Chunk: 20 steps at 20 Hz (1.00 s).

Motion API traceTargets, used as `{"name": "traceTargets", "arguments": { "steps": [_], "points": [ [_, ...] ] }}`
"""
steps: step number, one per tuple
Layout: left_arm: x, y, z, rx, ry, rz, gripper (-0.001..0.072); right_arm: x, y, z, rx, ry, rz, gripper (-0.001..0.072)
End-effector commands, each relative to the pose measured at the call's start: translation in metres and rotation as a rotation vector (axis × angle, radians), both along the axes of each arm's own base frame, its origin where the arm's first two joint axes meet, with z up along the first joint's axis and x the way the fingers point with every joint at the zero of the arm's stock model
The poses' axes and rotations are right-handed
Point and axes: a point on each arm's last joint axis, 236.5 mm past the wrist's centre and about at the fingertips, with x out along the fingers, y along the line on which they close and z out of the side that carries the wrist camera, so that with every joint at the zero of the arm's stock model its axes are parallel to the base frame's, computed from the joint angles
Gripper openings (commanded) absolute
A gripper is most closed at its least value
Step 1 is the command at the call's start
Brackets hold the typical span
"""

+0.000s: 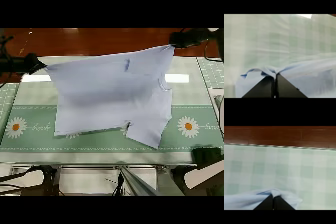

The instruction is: Fold the shirts.

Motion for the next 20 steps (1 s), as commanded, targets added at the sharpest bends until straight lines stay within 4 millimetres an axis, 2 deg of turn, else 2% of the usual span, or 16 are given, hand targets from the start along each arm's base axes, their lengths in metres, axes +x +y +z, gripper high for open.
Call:
{"name": "traceTargets", "arguments": {
  "steps": [1, 3, 5, 7, 9, 13, 16, 20],
  "points": [
    [0.02, 0.0, -0.039, -0.002, 0.018, 0.004, 0.0021, 0.015, 0.001, -0.055, 0.04, 0.067, -0.038, 0.0023],
    [0.019, -0.01, -0.057, -0.008, 0.056, -0.023, 0.0021, 0.015, 0.002, -0.074, 0.046, 0.101, -0.045, 0.0023],
    [0.019, -0.016, -0.071, 0.009, 0.071, -0.059, 0.0021, 0.015, 0.001, -0.078, 0.041, 0.107, -0.043, 0.0023],
    [0.018, -0.013, -0.078, 0.025, 0.086, -0.063, 0.0021, 0.012, 0.0, -0.08, 0.039, 0.122, -0.042, 0.0023],
    [0.009, -0.005, -0.085, 0.072, 0.119, -0.088, 0.0021, -0.004, 0.002, -0.088, 0.045, 0.201, -0.041, 0.0023],
    [-0.031, 0.006, -0.109, 0.113, 0.302, -0.128, 0.0021, -0.046, 0.003, -0.106, 0.03, 0.392, -0.017, 0.0023],
    [-0.035, 0.002, -0.113, 0.105, 0.33, -0.134, 0.002, -0.06, 0.0, -0.111, 0.029, 0.459, -0.05, 0.0023],
    [-0.036, -0.014, -0.13, 0.098, 0.363, -0.169, 0.0021, -0.064, 0.0, -0.112, 0.041, 0.483, -0.074, 0.0023]
  ]
}}
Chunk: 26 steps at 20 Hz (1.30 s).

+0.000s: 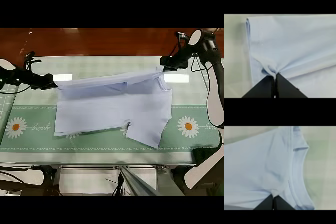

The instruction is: Fold the shirts.

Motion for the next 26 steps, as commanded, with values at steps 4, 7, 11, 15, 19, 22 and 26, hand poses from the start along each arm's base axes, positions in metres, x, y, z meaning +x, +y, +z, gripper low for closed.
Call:
{"name": "traceTargets", "arguments": {
  "steps": [4, 7, 11, 15, 19, 22, 26],
  "points": [
    [-0.007, -0.02, -0.026, -0.008, 0.072, -0.037, 0.0023, -0.016, -0.002, -0.005, -0.003, 0.077, -0.031, 0.0023],
    [-0.007, -0.017, -0.025, -0.011, 0.076, -0.027, 0.0072, -0.018, -0.005, -0.005, -0.012, 0.084, -0.035, 0.0024],
    [-0.017, -0.004, -0.019, -0.034, 0.121, 0.024, 0.0406, -0.038, -0.007, -0.008, -0.035, 0.159, 0.038, 0.0271],
    [-0.044, 0.026, -0.002, -0.014, 0.176, 0.03, 0.0406, -0.093, -0.077, -0.002, -0.293, 0.385, 0.065, 0.0325],
    [-0.085, 0.046, 0.018, -0.024, 0.236, 0.058, 0.0408, -0.107, -0.105, 0.026, -0.258, 0.362, -0.04, 0.0363],
    [-0.139, 0.043, 0.001, -0.054, 0.298, 0.069, 0.041, -0.12, -0.112, 0.036, -0.177, 0.312, -0.055, 0.0445],
    [-0.216, 0.015, -0.031, -0.168, 0.401, 0.064, 0.0623, -0.141, -0.081, 0.017, 0.082, 0.222, -0.059, 0.0493]
  ]
}}
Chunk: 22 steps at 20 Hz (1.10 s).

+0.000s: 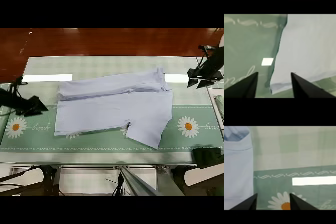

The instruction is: Fold the shirts.

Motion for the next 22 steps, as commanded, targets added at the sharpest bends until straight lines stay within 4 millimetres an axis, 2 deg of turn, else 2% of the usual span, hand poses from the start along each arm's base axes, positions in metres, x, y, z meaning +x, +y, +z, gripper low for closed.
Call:
{"name": "traceTargets", "arguments": {
  "steps": [1, 4, 7, 10, 11, 12, 13, 15, 18, 19, 20, 21, 22],
  "points": [
    [-0.058, -0.027, -0.019, -0.118, 0.056, 0.012, 0.0659, -0.012, 0.027, -0.012, 0.195, -0.119, -0.043, 0.0493],
    [-0.073, -0.043, -0.029, -0.188, 0.066, 0.024, 0.0659, -0.025, 0.031, -0.026, 0.196, -0.186, -0.073, 0.0492],
    [-0.068, -0.042, -0.038, -0.17, 0.045, 0.056, 0.0658, -0.034, 0.033, -0.031, 0.189, -0.202, -0.075, 0.0487],
    [-0.059, -0.038, -0.045, -0.149, 0.016, 0.095, 0.0653, -0.035, 0.034, -0.031, 0.19, -0.203, -0.072, 0.0487],
    [-0.055, -0.039, -0.047, -0.154, 0.003, 0.118, 0.063, -0.035, 0.034, -0.031, 0.19, -0.202, -0.071, 0.0487],
    [-0.049, -0.04, -0.05, -0.156, -0.015, 0.148, 0.0553, -0.035, 0.034, -0.031, 0.191, -0.201, -0.071, 0.0487],
    [-0.045, -0.042, -0.053, -0.157, -0.026, 0.166, 0.053, -0.036, 0.036, -0.03, 0.198, -0.2, -0.073, 0.0487],
    [-0.044, -0.053, -0.058, -0.16, -0.022, 0.147, 0.0526, -0.034, 0.04, -0.028, 0.216, -0.206, -0.077, 0.0487],
    [-0.053, -0.077, -0.068, -0.178, 0.031, 0.061, 0.0525, -0.033, 0.038, -0.022, 0.207, -0.226, -0.076, 0.0487],
    [-0.056, -0.083, -0.071, -0.183, 0.049, 0.038, 0.0463, -0.034, 0.038, -0.02, 0.205, -0.228, -0.073, 0.0487],
    [-0.059, -0.088, -0.074, -0.187, 0.066, 0.02, 0.0218, -0.036, 0.037, -0.019, 0.198, -0.225, -0.069, 0.0487],
    [-0.061, -0.091, -0.076, -0.192, 0.077, 0.013, 0.0078, -0.041, 0.033, -0.018, 0.176, -0.214, -0.06, 0.0487],
    [-0.062, -0.091, -0.076, -0.196, 0.081, 0.011, 0.0026, -0.047, 0.026, -0.018, 0.148, -0.193, -0.052, 0.0487]
  ]
}}
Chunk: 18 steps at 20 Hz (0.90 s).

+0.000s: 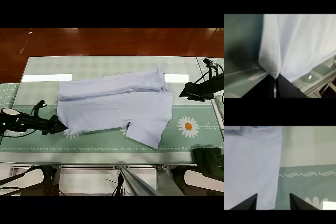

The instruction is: Fold the shirts.

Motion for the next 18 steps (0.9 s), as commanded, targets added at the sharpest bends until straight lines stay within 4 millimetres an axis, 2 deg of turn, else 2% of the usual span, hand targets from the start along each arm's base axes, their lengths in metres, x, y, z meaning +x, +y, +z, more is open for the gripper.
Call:
{"name": "traceTargets", "arguments": {
  "steps": [1, 4, 6, 7, 10, 11, 15, 18],
  "points": [
    [0.001, 0.0, -0.012, 0.037, 0.0, -0.017, 0.0021, -0.018, -0.017, 0.001, -0.064, 0.052, 0.013, 0.0486],
    [-0.002, 0.002, -0.01, 0.019, 0.006, -0.018, 0.0022, -0.043, -0.039, -0.007, -0.032, 0.116, -0.062, 0.0476],
    [-0.003, 0.005, -0.008, 0.01, 0.008, -0.008, 0.0022, -0.064, -0.044, -0.017, 0.027, 0.132, -0.132, 0.0477],
    [-0.003, 0.006, -0.007, 0.007, 0.005, -0.006, 0.0022, -0.072, -0.038, -0.023, 0.074, 0.133, -0.151, 0.0478],
    [-0.003, 0.009, -0.005, -0.002, -0.001, -0.003, 0.0021, -0.095, 0.002, -0.047, 0.234, 0.165, -0.109, 0.05],
    [-0.003, 0.009, -0.004, -0.008, 0.001, -0.003, 0.0022, -0.098, 0.01, -0.055, 0.256, 0.167, -0.119, 0.05],
    [-0.002, 0.009, 0.001, -0.022, 0.001, -0.012, 0.0022, -0.093, 0.039, -0.072, 0.369, 0.12, -0.188, 0.0495],
    [0.001, 0.01, 0.002, -0.019, -0.007, -0.01, 0.0022, -0.095, 0.058, -0.086, 0.351, 0.125, -0.153, 0.0486]
  ]
}}
